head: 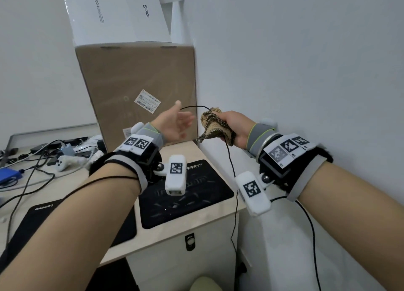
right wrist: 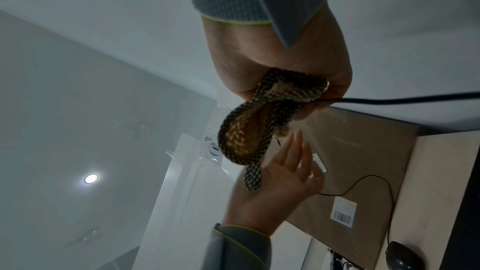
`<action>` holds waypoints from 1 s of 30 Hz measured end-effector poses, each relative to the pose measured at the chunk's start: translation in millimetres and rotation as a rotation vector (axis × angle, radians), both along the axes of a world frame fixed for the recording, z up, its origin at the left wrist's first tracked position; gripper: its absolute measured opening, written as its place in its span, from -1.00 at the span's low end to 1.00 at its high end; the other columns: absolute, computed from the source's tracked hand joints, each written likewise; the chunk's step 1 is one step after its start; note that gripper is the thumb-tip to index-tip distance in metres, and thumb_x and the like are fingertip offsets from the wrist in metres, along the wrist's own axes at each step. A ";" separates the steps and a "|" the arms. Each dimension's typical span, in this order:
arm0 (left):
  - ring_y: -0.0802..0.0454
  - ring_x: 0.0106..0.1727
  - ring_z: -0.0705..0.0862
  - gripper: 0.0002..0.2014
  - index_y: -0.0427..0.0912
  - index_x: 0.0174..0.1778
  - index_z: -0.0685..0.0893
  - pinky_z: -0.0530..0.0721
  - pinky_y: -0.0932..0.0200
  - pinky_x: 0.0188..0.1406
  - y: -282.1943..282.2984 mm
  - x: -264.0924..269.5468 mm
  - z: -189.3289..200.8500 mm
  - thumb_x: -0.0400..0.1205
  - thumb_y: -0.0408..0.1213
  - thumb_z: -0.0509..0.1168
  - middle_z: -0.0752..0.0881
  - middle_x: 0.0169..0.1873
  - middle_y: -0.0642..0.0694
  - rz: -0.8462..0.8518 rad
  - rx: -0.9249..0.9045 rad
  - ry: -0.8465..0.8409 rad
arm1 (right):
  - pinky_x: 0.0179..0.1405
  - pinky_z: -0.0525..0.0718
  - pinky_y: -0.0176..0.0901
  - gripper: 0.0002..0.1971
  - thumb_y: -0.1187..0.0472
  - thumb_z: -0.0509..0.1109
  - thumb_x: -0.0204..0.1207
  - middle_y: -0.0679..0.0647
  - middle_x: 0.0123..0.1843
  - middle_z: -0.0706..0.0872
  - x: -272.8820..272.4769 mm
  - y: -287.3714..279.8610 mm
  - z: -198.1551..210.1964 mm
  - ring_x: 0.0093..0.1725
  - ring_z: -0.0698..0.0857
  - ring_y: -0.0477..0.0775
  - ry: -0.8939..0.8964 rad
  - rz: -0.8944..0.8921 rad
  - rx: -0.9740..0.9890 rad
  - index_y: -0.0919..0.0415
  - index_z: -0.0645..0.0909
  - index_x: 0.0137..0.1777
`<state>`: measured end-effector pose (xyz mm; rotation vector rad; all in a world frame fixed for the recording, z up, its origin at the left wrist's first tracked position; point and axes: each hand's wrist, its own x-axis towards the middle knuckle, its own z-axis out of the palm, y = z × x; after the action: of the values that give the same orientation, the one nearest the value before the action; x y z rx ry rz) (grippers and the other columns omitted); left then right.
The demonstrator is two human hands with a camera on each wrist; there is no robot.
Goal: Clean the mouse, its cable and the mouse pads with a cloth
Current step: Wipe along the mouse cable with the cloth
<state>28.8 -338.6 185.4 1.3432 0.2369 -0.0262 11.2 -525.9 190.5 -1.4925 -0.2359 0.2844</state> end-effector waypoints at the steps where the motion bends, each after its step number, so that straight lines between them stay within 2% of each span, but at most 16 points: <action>1: 0.06 -0.09 0.59 -0.53 -0.14 -0.08 0.62 0.47 0.09 0.06 -12.8 -7.7 3.8 0.68 0.18 0.02 0.68 -0.16 -0.02 -0.098 0.024 -0.010 | -0.71 0.47 -0.48 -0.70 0.12 0.17 0.69 -0.07 -0.62 0.68 0.2 4.5 -1.2 -0.67 0.64 -0.18 -0.001 0.002 -0.004 0.16 0.54 -0.25; 3: -0.03 -0.05 0.61 -0.63 -0.18 -0.03 0.61 0.60 0.11 0.10 -31.1 -14.8 7.3 0.72 0.05 0.06 0.64 -0.14 -0.11 -0.212 0.022 -0.037 | -0.59 0.47 -0.36 -0.71 0.11 0.16 0.70 -0.02 -0.46 0.67 -3.5 13.9 -3.4 -0.52 0.63 -0.11 0.003 0.012 -0.035 0.14 0.53 -0.25; 5: -0.03 -0.19 0.68 -0.75 -0.19 -0.11 0.60 0.74 0.17 -0.19 -43.5 -20.8 10.4 0.74 -0.16 0.10 0.66 -0.23 -0.12 -0.174 0.008 -0.025 | -0.63 0.46 -0.36 -0.71 0.13 0.13 0.71 0.02 -0.36 0.61 -7.6 20.5 -6.5 -0.49 0.59 -0.09 0.011 0.014 -0.042 0.13 0.51 -0.25; 8: 0.07 -0.57 0.68 -0.73 -0.17 -0.30 0.60 0.70 0.28 -0.56 -45.8 -24.8 8.7 0.72 -0.33 0.14 0.68 -0.46 -0.07 -0.016 0.071 0.023 | -0.82 0.38 -0.51 -0.71 0.18 0.11 0.72 0.06 -0.37 0.57 -13.6 28.8 -13.3 -0.75 0.58 -0.19 0.030 0.026 -0.019 0.17 0.48 -0.25; 10: 0.11 -0.48 0.61 -0.70 -0.15 -0.32 0.58 0.61 0.37 -0.69 -42.0 -23.2 5.4 0.73 -0.35 0.11 0.62 -0.39 -0.04 0.056 0.139 0.033 | -0.83 0.37 -0.52 -0.70 0.17 0.11 0.72 0.05 -0.43 0.59 -15.7 31.2 -18.3 -0.79 0.55 -0.22 0.046 0.042 -0.027 0.18 0.48 -0.25; 12: 0.17 -0.39 0.46 -0.67 -0.12 -0.36 0.54 0.49 0.35 -0.68 -34.4 -17.4 1.7 0.73 -0.37 0.09 0.60 -0.44 0.02 0.135 0.217 0.031 | -0.80 0.40 -0.51 -0.70 0.16 0.12 0.71 -0.01 -0.59 0.65 -15.6 30.5 -22.3 -0.77 0.57 -0.21 0.065 0.071 -0.038 0.18 0.51 -0.25; 13: 0.20 -0.40 0.44 -0.66 -0.12 -0.39 0.51 0.44 0.40 -0.63 -29.0 -14.6 1.1 0.72 -0.38 0.09 0.62 -0.56 0.05 0.175 0.241 0.023 | -0.78 0.43 -0.49 -0.69 0.17 0.13 0.70 -0.05 -0.66 0.65 -15.2 28.7 -23.4 -0.75 0.59 -0.20 0.073 0.082 -0.039 0.19 0.52 -0.27; 15: 0.25 -0.53 0.53 -0.66 -0.14 -0.42 0.48 0.45 0.43 -0.50 -11.8 -3.5 -2.0 0.71 -0.40 0.11 0.54 -0.85 0.13 0.252 0.245 -0.004 | -0.69 0.51 -0.43 -0.68 0.16 0.14 0.68 -0.08 -0.68 0.66 -13.5 22.7 -25.9 -0.71 0.61 -0.19 0.081 0.099 -0.051 0.18 0.54 -0.30; 16: 0.25 -0.62 0.54 -0.65 -0.15 -0.43 0.47 0.47 0.43 -0.44 -0.8 3.2 -4.2 0.71 -0.42 0.13 0.50 -0.90 0.14 0.294 0.238 -0.018 | -0.65 0.54 -0.40 -0.67 0.16 0.14 0.68 -0.09 -0.67 0.66 -12.7 19.0 -27.3 -0.69 0.62 -0.19 0.079 0.104 -0.056 0.18 0.54 -0.31; 17: 0.24 -0.63 0.53 -0.65 -0.15 -0.44 0.47 0.47 0.44 -0.41 10.6 7.5 -6.9 0.70 -0.43 0.14 0.52 -0.87 0.13 0.332 0.244 -0.034 | -0.63 0.58 -0.41 -0.67 0.18 0.14 0.69 -0.08 -0.66 0.68 -11.1 15.1 -28.9 -0.68 0.64 -0.19 0.080 0.116 -0.049 0.19 0.55 -0.31; 20: 0.19 -0.45 0.37 -0.66 -0.09 -0.43 0.47 0.37 0.42 -0.39 41.3 14.3 -15.0 0.70 -0.37 0.15 0.51 -0.46 0.03 0.406 0.276 -0.024 | -0.54 0.69 -0.41 -0.68 0.22 0.11 0.70 -0.04 -0.60 0.72 -5.4 3.2 -32.2 -0.62 0.69 -0.17 0.090 0.153 -0.009 0.25 0.57 -0.24; 23: 0.22 -0.38 0.38 -0.71 0.00 -0.35 0.46 0.33 0.37 -0.40 60.8 10.5 -21.6 0.71 -0.27 0.11 0.51 -0.10 -0.01 0.431 0.222 -0.022 | -0.42 0.71 -0.33 -0.68 0.22 0.10 0.71 -0.01 -0.55 0.74 -2.2 -2.4 -34.2 -0.58 0.71 -0.15 0.088 0.161 0.004 0.27 0.58 -0.21; 24: 0.23 -0.30 0.45 -0.72 0.02 -0.32 0.49 0.41 0.35 -0.32 60.5 8.1 -21.6 0.72 -0.21 0.09 0.53 0.03 -0.01 0.450 0.208 -0.024 | -0.36 0.71 -0.31 -0.68 0.21 0.10 0.71 0.01 -0.51 0.75 -1.2 -2.9 -34.4 -0.55 0.72 -0.13 0.089 0.157 0.014 0.27 0.58 -0.21; 26: 0.16 0.13 0.62 -0.69 0.01 -0.05 0.66 0.50 0.28 0.17 55.7 0.3 -21.6 0.74 -0.04 0.02 0.60 0.27 0.02 0.464 0.200 0.001 | -0.20 0.69 -0.24 -0.70 0.19 0.11 0.72 0.08 -0.35 0.73 1.5 -0.1 -33.9 -0.42 0.71 -0.07 0.091 0.139 0.038 0.27 0.59 -0.17; 28: 0.07 0.50 0.45 -0.47 -0.09 0.43 0.54 0.24 0.14 0.38 37.3 -9.2 -19.1 0.71 0.14 -0.06 0.55 0.43 0.01 0.311 0.127 0.025 | -0.22 0.69 -0.24 -0.72 0.17 0.12 0.71 0.09 -0.30 0.72 3.7 3.0 -31.5 -0.39 0.72 -0.05 0.094 0.097 0.077 0.25 0.59 -0.13; 30: -0.01 0.58 0.35 -0.35 -0.08 0.51 0.45 0.04 -0.07 0.55 12.5 -15.2 -16.6 0.65 0.27 -0.09 0.50 0.49 -0.01 0.045 0.150 0.036 | -0.37 0.72 -0.30 -0.72 0.17 0.11 0.72 0.05 -0.37 0.76 4.9 9.6 -27.9 -0.45 0.74 -0.08 0.108 0.077 0.104 0.24 0.59 -0.10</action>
<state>13.5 -326.1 168.8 1.4875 0.3044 0.0049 16.2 -516.3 162.6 -1.3633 -0.2185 0.4072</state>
